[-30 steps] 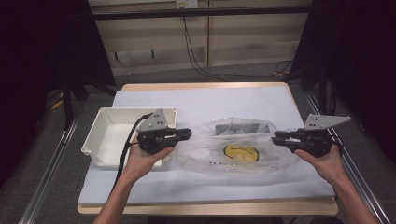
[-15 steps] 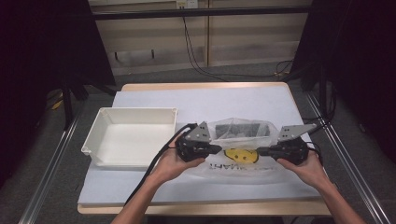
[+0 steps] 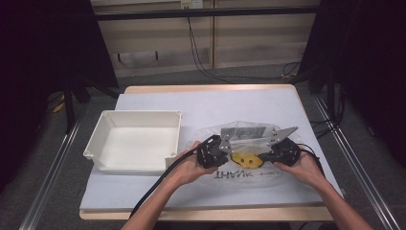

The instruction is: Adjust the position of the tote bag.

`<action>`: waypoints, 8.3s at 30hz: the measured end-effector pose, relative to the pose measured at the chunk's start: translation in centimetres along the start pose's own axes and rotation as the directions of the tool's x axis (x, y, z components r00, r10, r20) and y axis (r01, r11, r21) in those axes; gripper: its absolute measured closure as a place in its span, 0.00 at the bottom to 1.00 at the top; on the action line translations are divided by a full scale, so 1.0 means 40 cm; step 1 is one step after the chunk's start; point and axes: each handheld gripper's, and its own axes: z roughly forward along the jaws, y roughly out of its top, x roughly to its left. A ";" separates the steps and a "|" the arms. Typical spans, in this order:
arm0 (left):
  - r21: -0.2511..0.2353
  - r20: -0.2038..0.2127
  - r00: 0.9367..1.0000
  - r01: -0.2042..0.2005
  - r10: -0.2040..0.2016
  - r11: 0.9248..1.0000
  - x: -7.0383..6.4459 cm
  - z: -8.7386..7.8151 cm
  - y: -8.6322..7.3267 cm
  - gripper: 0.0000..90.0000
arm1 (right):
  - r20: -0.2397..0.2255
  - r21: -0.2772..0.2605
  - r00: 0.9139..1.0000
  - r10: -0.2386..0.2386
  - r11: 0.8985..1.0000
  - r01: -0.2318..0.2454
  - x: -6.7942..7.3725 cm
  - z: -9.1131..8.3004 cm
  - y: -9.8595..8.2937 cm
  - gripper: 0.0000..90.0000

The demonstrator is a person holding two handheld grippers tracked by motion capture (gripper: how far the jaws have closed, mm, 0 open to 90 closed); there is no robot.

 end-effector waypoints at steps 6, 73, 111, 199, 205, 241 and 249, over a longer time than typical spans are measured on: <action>0.113 -0.052 0.998 0.035 -0.030 0.993 0.021 0.037 -0.029 1.00 | 0.057 0.090 0.998 0.012 0.996 -0.017 -0.016 0.016 -0.020 1.00; 0.286 -0.188 0.979 0.130 -0.078 0.949 0.211 0.054 0.005 1.00 | 0.302 0.069 0.939 0.164 0.979 -0.193 -0.245 -0.029 -0.022 1.00; 0.276 -0.085 0.991 0.119 -0.100 0.954 0.214 0.036 0.016 1.00 | 0.290 -0.019 0.923 0.252 0.966 -0.257 -0.237 -0.056 -0.116 1.00; -0.104 -0.045 0.987 0.146 -0.151 0.984 0.311 0.091 0.186 1.00 | -0.020 -0.117 0.993 0.112 0.987 -0.114 -0.018 0.091 0.005 1.00; -0.190 -0.027 0.999 0.035 -0.041 0.981 0.224 -0.001 0.205 1.00 | -0.009 -0.124 0.993 0.115 0.986 -0.115 -0.023 0.093 0.006 1.00; -0.184 0.015 1.000 0.000 0.003 0.983 0.206 0.083 0.182 0.94 | -0.017 -0.195 0.992 0.125 0.973 -0.126 -0.035 0.082 0.001 0.92; -0.195 -0.002 1.000 0.021 -0.021 0.981 0.243 0.042 0.217 1.00 | 0.016 -0.227 0.987 0.162 0.962 -0.154 -0.058 0.066 0.007 0.89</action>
